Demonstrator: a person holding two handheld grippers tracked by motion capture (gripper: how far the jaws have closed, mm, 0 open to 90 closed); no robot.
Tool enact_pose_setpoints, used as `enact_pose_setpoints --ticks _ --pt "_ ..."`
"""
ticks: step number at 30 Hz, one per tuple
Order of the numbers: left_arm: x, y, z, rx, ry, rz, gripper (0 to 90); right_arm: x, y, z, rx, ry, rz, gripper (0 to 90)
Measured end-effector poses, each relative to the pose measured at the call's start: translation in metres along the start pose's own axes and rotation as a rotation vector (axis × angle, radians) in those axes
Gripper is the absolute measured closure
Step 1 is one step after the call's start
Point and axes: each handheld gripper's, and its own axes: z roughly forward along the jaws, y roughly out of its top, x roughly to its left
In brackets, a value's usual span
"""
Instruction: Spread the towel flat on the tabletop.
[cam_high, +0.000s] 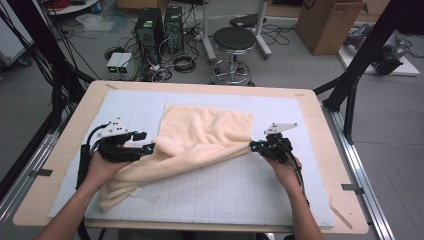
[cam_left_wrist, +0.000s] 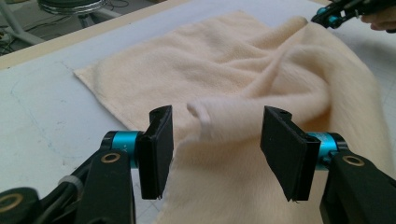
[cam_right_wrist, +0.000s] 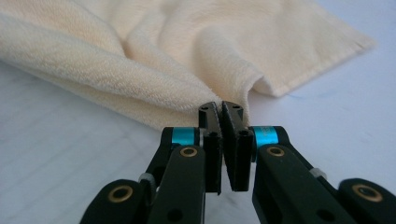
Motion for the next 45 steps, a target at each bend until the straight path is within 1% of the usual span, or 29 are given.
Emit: enact_pose_setpoints --ticks 1,2,3,5,7,9,10,12,14,16,17,18,21,22,24,25,27,28,30,32,33,34,35,37,39,41,42,43,45 --pt "0.000 0.000 -0.001 0.005 0.002 0.003 44.1 -0.001 0.000 0.000 0.002 0.004 0.009 86.5" --pt "0.000 0.000 -0.001 0.007 0.000 0.001 43.7 -0.001 0.000 0.000 -0.010 0.014 0.010 84.6" --pt "0.000 0.000 -0.002 0.007 -0.003 0.000 43.2 0.000 0.001 0.000 -0.026 0.029 0.011 79.7" --pt "-0.001 0.000 -0.005 0.001 -0.004 0.005 42.9 0.008 0.004 -0.003 -0.057 0.052 0.006 70.4" --pt "-0.002 0.000 -0.008 0.001 -0.008 0.013 42.4 0.020 0.009 -0.007 -0.095 0.076 -0.013 66.5" --pt "-0.005 -0.001 -0.010 0.000 -0.014 0.018 42.1 0.034 0.014 -0.010 -0.114 0.093 -0.056 62.8" --pt "-0.006 -0.001 -0.011 0.002 -0.015 0.022 41.6 0.044 0.016 -0.011 -0.124 0.128 -0.074 61.8" --pt "-0.008 -0.003 -0.013 0.009 -0.016 0.031 41.2 0.059 0.017 -0.010 -0.131 0.155 -0.134 60.6" --pt "-0.009 -0.006 -0.014 0.009 -0.014 0.029 41.2 0.074 0.016 -0.005 -0.130 0.218 -0.162 59.7" --pt "-0.009 -0.007 -0.016 0.008 -0.019 0.026 41.2 0.087 0.013 0.003 -0.103 0.254 -0.202 57.8" --pt "-0.009 -0.008 -0.017 0.014 -0.020 0.029 41.2 0.093 0.011 0.009 -0.086 0.284 -0.212 57.1" --pt "-0.010 -0.008 -0.017 0.015 -0.021 0.032 41.1 0.096 0.009 0.013 -0.077 0.298 -0.223 55.9" --pt "-0.011 -0.008 -0.019 0.013 -0.024 0.041 41.1 0.104 0.005 0.030 -0.003 0.318 -0.256 54.2" --pt "-0.012 -0.009 -0.020 0.011 -0.025 0.039 41.1 0.106 0.004 0.035 0.018 0.314 -0.266 54.8" --pt "-0.013 -0.009 -0.020 0.017 -0.026 0.049 41.0 0.108 0.003 0.043 0.044 0.292 -0.281 61.1" --pt "-0.013 -0.010 -0.020 0.016 -0.033 0.050 40.8 0.108 0.003 0.045 0.039 0.289 -0.276 66.7" --pt "-0.015 -0.011 -0.020 0.015 -0.037 0.050 40.8 0.105 0.004 0.045 0.029 0.295 -0.284 79.2" --pt "-0.016 -0.012 -0.020 0.014 -0.038 0.051 40.7 0.104 0.004 0.044 0.030 0.302 -0.280 82.0" --pt "-0.017 -0.012 -0.020 0.016 -0.041 0.052 40.6 0.102 0.004 0.042 0.031 0.309 -0.272 84.4" --pt "-0.018 -0.013 -0.020 0.016 -0.045 0.054 40.6 0.101 0.005 0.037 0.024 0.312 -0.263 84.9" --pt "-0.019 -0.012 -0.020 0.010 -0.047 0.050 40.6 0.100 0.005 0.033 0.015 0.318 -0.260 85.0" --pt "-0.019 -0.012 -0.021 0.012 -0.050 0.057 40.5 0.099 0.005 0.027 0.002 0.316 -0.255 85.0" --pt "-0.020 -0.011 -0.021 0.007 -0.051 0.054 40.5 0.098 0.004 0.020 -0.015 0.315 -0.249 85.1" --pt "-0.022 -0.010 -0.021 0.003 -0.056 0.058 40.5 0.094 0.004 0.004 -0.057 0.300 -0.234 85.3" --pt "-0.024 -0.009 -0.021 -0.003 -0.063 0.063 40.5 0.090 0.003 -0.015 -0.083 0.269 -0.238 85.4" --pt "-0.027 -0.007 -0.020 -0.010 -0.071 0.063 40.5 0.086 0.002 -0.033 -0.096 0.221 -0.246 85.5" --pt "-0.029 -0.007 -0.019 -0.012 -0.078 0.062 40.5 0.084 0.002 -0.041 -0.099 0.209 -0.241 85.5" --pt "-0.030 -0.006 -0.019 -0.009 -0.081 0.071 40.5 0.081 0.002 -0.047 -0.105 0.193 -0.243 85.5" --pt "-0.033 -0.005 -0.017 -0.013 -0.090 0.074 40.3 0.075 0.004 -0.059 -0.122 0.164 -0.236 85.6"
